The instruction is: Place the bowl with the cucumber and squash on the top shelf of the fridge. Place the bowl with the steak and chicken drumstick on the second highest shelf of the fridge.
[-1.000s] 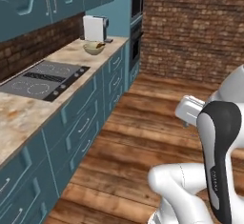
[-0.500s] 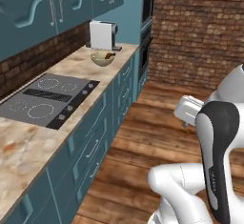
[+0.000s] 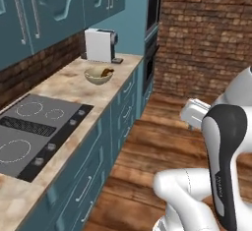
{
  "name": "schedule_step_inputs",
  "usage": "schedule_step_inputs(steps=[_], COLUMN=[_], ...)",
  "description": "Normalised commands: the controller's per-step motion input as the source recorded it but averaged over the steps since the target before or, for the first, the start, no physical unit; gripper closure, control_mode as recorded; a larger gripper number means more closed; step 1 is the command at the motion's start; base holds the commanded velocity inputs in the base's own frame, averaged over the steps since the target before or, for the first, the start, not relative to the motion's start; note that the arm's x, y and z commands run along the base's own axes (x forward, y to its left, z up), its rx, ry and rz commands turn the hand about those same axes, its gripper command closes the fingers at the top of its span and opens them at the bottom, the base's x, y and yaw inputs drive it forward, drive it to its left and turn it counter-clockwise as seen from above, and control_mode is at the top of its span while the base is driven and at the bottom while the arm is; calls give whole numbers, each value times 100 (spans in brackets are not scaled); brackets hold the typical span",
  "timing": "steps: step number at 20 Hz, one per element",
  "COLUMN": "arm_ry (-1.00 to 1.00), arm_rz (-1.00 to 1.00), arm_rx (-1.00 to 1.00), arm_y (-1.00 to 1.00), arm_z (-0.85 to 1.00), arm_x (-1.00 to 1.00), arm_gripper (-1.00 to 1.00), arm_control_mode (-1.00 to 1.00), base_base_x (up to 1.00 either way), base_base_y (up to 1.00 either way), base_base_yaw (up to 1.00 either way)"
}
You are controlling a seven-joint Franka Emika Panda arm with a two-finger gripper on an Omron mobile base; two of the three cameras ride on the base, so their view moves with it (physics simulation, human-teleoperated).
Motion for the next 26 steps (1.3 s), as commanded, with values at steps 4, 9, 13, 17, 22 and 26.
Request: schedule_step_inputs(steps=[4, 9, 13, 17, 22, 26], arm_ry=[0, 0, 0, 0, 0, 0], arm_rz=[0, 0, 0, 0, 0, 0], arm_rx=[0, 0, 0, 0, 0, 0], arm_y=[0, 0, 0, 0, 0, 0], arm_z=[0, 0, 0, 0, 0, 0], arm_x=[0, 0, 0, 0, 0, 0], arm_gripper=[-100, -100, -100, -100, -100, -100], arm_control_mode=[100, 100, 100, 100, 100, 100], base_base_x=[100, 100, 100, 100, 100, 100], base_base_y=[-16, -15, -26, -40, -34, -24], base_base_yaw=[2, 2, 3, 18, 43, 65])
